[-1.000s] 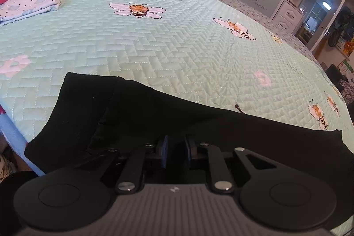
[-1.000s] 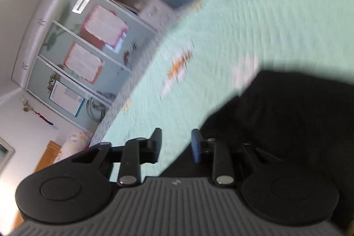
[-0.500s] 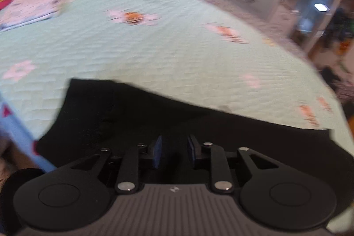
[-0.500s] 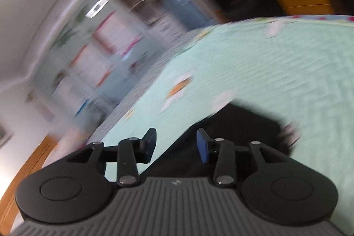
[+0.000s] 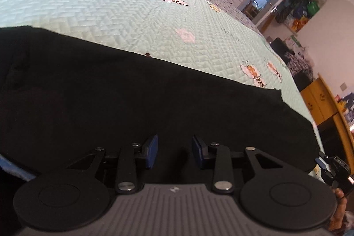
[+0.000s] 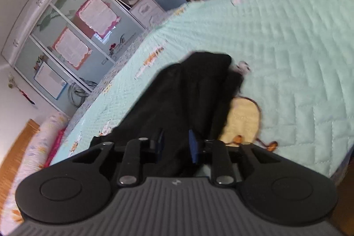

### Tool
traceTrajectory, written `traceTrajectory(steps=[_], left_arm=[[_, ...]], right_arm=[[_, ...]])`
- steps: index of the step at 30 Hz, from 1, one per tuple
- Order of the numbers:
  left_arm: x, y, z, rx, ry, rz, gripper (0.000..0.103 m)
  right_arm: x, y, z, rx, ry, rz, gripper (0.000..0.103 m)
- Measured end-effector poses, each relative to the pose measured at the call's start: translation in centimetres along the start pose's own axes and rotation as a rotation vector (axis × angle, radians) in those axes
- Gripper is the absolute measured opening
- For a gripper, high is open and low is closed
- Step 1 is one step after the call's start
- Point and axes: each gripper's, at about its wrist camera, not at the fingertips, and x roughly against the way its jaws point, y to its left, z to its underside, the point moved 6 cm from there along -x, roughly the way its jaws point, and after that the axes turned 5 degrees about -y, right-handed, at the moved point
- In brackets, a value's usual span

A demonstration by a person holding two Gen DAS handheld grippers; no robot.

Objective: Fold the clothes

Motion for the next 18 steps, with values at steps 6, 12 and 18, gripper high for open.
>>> traceTrajectory(steps=[6, 12, 18], left_arm=[[1.7, 1.5, 0.4, 0.046, -0.024, -0.012, 0.037], [3.6, 3.0, 0.2, 0.088, -0.025, -0.038, 0.037], [4.2, 1.6, -0.8, -0.077, -0.045, -0.171, 0.059]], right_arm=[[-1.1, 7.4, 5.1, 0.042, 0.175, -0.270, 0.043], [-2.5, 6.7, 9.3, 0.146, 0.278, -0.139, 0.020], [-2.0, 13.1, 9.3, 0.361, 0.290, -0.194, 0.026]])
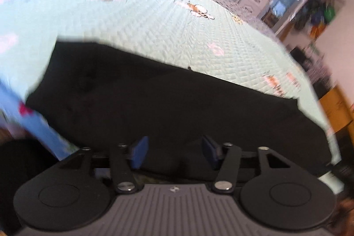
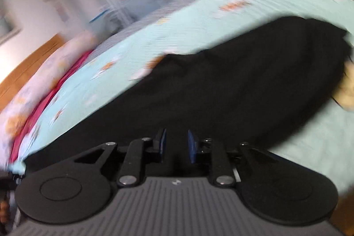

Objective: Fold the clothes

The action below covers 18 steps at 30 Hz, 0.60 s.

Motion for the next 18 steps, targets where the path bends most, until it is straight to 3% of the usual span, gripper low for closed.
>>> traceTrajectory(steps=[3, 7, 12, 14, 18], left_arm=[[-1.2, -0.4, 0.0, -0.047, 0.026, -0.033, 0.059], [-2.4, -0.6, 0.5, -0.114, 0.062, -0.042, 0.056], [-1.8, -1.3, 1.2, -0.216, 0.045, -0.092, 0.048], [-1.4, -1.5, 1.3, -0.240, 0.041, -0.107, 0.033], [-1.4, -2.0, 1.7, -0.283, 0.043, -0.131, 0.030]], right_arm=[[-2.1, 4.3, -0.1, 0.088, 0.048, -0.103, 0.032], [-5.1, 6.4, 2.3, 0.204, 0.176, -0.088, 0.031], [-5.3, 7.5, 3.7, 0.314, 0.209, -0.057, 0.031], [-4.3, 9.2, 4.0, 0.347, 0.200, -0.088, 0.031], [-5.3, 14.3, 4.9, 0.419, 0.211, -0.221, 0.031]])
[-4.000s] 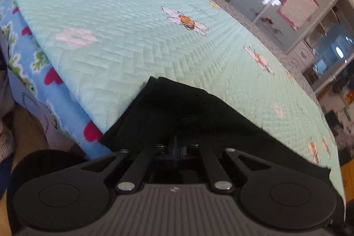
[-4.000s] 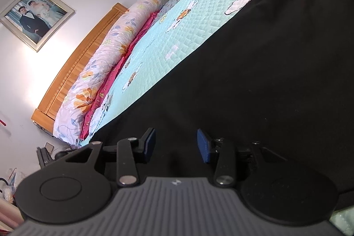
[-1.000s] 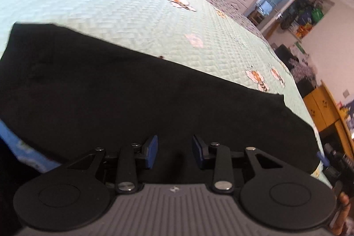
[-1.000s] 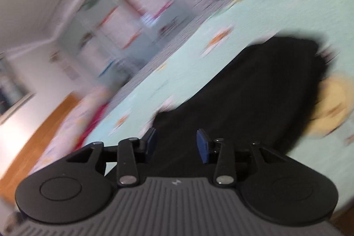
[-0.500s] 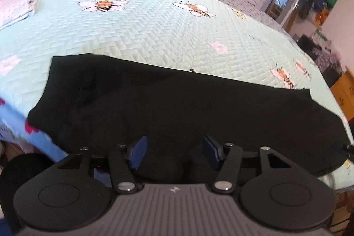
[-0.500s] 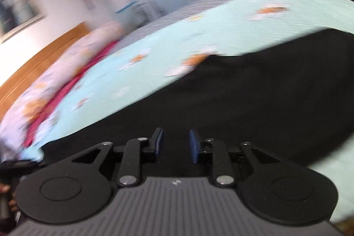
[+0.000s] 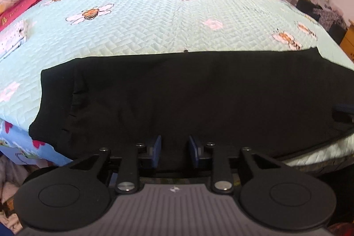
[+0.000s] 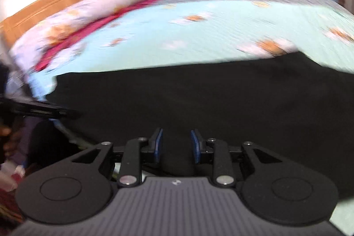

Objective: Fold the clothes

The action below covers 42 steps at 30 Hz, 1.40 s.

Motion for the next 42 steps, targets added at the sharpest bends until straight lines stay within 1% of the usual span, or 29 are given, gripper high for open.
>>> traceTrajectory(steps=[3, 5, 7, 9, 10, 11, 12, 13, 14, 15, 16, 17, 20, 21, 22, 23, 24, 25, 27, 28, 29, 30, 31, 33, 35, 36, 39, 42], left_arm=[[-0.4, -0.6, 0.3, -0.042, 0.005, -0.033, 0.031], [-0.6, -1.1, 0.3, -0.081, 0.007, -0.059, 0.031], [-0.7, -1.6, 0.2, -0.120, 0.023, -0.091, 0.031], [-0.9, -2.0, 0.0, -0.159, 0.043, -0.125, 0.036], [-1.0, -2.3, -0.1, -0.193, 0.054, -0.156, 0.047], [-1.1, -2.5, -0.3, -0.231, 0.068, -0.199, 0.063], [-1.2, -2.7, -0.6, -0.261, 0.083, -0.243, 0.070], [-1.3, -2.7, -0.7, -0.270, 0.093, -0.264, 0.078], [-1.3, -2.5, -0.8, -0.265, 0.101, -0.268, 0.078], [-1.3, -2.2, -0.9, -0.235, 0.110, -0.257, 0.078], [-1.3, -1.7, -1.0, -0.189, 0.121, -0.236, 0.078], [-1.2, -1.1, -1.0, -0.138, 0.133, -0.210, 0.078], [-0.9, 0.9, -1.3, 0.014, 0.163, -0.123, 0.078], [-0.7, 1.4, -1.4, 0.047, 0.163, -0.100, 0.078], [-0.7, 1.7, -1.4, 0.054, 0.168, -0.096, 0.078], [-0.7, 1.7, -1.4, 0.043, 0.175, -0.107, 0.078], [-0.8, 1.8, -1.4, 0.031, 0.182, -0.118, 0.078], [-0.8, 1.8, -1.4, 0.019, 0.189, -0.129, 0.078], [-0.9, 1.4, -1.3, -0.016, 0.187, -0.152, 0.078], [-1.0, 1.1, -1.2, -0.035, 0.183, -0.164, 0.078], [-1.0, 1.1, -1.1, -0.042, 0.180, -0.171, 0.078], [-1.1, 1.1, -1.1, -0.039, 0.176, -0.177, 0.078], [-1.1, 1.1, -1.0, -0.042, 0.172, -0.180, 0.078], [-1.1, 1.1, -0.9, -0.057, 0.161, -0.184, 0.076], [-0.9, 0.9, -0.9, -0.061, 0.157, -0.175, 0.067], [-0.9, 0.8, -0.9, -0.063, 0.155, -0.169, 0.066], [-0.8, 0.4, -0.8, -0.069, 0.149, -0.163, 0.065], [-1.1, 0.4, -1.0, -0.079, 0.146, -0.161, 0.066]], right_arm=[[-2.8, 3.0, -1.2, 0.027, 0.005, -0.091, 0.031], [-5.0, 4.7, -1.2, 0.026, 0.055, -0.122, 0.031], [-7.4, 5.4, -0.5, -0.003, 0.133, -0.117, 0.031], [-8.1, 5.7, 0.1, -0.026, 0.159, -0.107, 0.032], [-8.1, 5.8, 0.1, -0.034, 0.162, -0.105, 0.037], [-8.0, 5.9, 0.1, -0.051, 0.173, -0.114, 0.041], [-8.0, 5.9, -0.1, -0.072, 0.188, -0.127, 0.051], [-8.0, 6.0, -0.2, -0.094, 0.202, -0.140, 0.059], [-8.0, 6.2, -0.2, -0.107, 0.216, -0.148, 0.063], [-8.1, 6.5, 0.0, -0.107, 0.229, -0.150, 0.068], [-7.9, 6.7, 0.0, -0.098, 0.240, -0.147, 0.070], [-7.7, 6.9, 0.0, -0.088, 0.250, -0.141, 0.070], [-7.0, 7.4, -1.4, -0.055, 0.206, -0.139, 0.070], [-7.0, 7.4, -2.0, -0.036, 0.189, -0.126, 0.069], [-7.1, 7.5, -2.6, -0.026, 0.174, -0.114, 0.069], [-7.2, 7.5, -3.2, -0.018, 0.158, -0.103, 0.069], [-7.5, 7.5, -3.5, -0.009, 0.150, -0.096, 0.066], [-7.9, 7.6, -3.8, 0.000, 0.147, -0.090, 0.060], [-8.9, 7.8, -3.6, 0.008, 0.159, -0.081, 0.053], [-9.4, 8.0, -3.2, 0.022, 0.176, -0.084, 0.051], [-10.0, 8.0, -2.3, 0.034, 0.203, -0.082, 0.051], [-10.4, 8.1, -1.7, 0.046, 0.208, -0.075, 0.051], [-10.6, 8.1, -1.1, 0.061, 0.204, -0.067, 0.051], [-10.1, 8.5, -1.0, 0.083, 0.192, -0.067, 0.051], [-9.5, 8.9, -1.2, 0.105, 0.179, -0.070, 0.051], [-9.2, 9.1, -1.3, 0.116, 0.173, -0.071, 0.051], [-8.9, 9.1, -2.3, 0.100, 0.141, -0.085, 0.051], [-9.8, 7.7, -1.4, 0.027, 0.187, -0.095, 0.051]])
